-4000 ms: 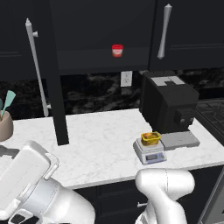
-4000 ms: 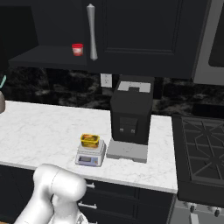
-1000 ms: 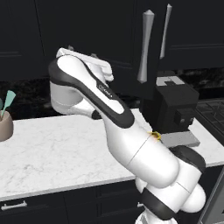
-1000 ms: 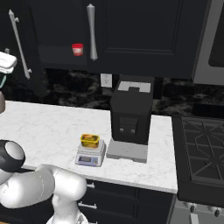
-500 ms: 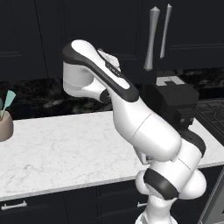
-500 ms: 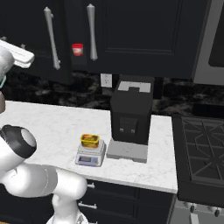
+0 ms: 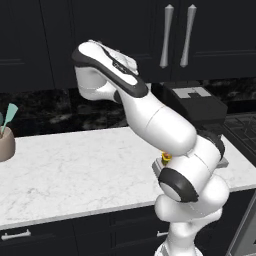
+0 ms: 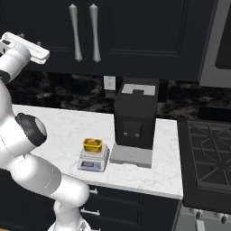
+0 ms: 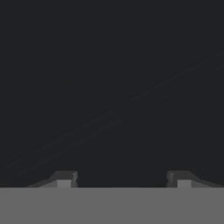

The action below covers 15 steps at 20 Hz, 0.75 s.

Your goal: Pick the canned food and place it on the digital scale for weighing, and close the cabinet.

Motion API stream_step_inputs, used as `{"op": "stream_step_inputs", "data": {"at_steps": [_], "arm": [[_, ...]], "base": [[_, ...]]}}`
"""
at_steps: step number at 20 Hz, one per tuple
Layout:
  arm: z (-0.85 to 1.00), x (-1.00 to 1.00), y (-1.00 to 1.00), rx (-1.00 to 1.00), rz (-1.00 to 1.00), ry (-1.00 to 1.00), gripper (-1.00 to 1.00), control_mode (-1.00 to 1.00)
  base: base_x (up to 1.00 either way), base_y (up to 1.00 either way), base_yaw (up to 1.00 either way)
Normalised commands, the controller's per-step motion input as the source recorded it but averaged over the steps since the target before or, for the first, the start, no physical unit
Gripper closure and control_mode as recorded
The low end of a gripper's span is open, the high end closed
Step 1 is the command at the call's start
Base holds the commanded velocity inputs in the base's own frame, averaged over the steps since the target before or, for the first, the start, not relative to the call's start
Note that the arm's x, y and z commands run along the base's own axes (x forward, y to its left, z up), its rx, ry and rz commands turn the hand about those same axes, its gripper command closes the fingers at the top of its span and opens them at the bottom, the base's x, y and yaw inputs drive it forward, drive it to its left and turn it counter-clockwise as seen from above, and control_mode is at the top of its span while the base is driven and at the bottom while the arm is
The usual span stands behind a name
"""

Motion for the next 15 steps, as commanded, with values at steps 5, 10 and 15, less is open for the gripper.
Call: {"op": "stream_step_inputs", "data": {"at_steps": [5, 10, 15], "arm": [[0.10, 0.80, -0.45, 0.03, 0.00, -0.01, -1.00, -1.00], [0.10, 0.32, -0.48, 0.02, 0.00, -0.07, -1.00, -1.00], [0.08, 0.10, -0.53, 0.04, 0.00, -0.08, -1.00, -1.00]], "base": [[0.00, 0.00, 0.00], [0.00, 0.00, 0.00], [0.00, 0.00, 0.00]]}}
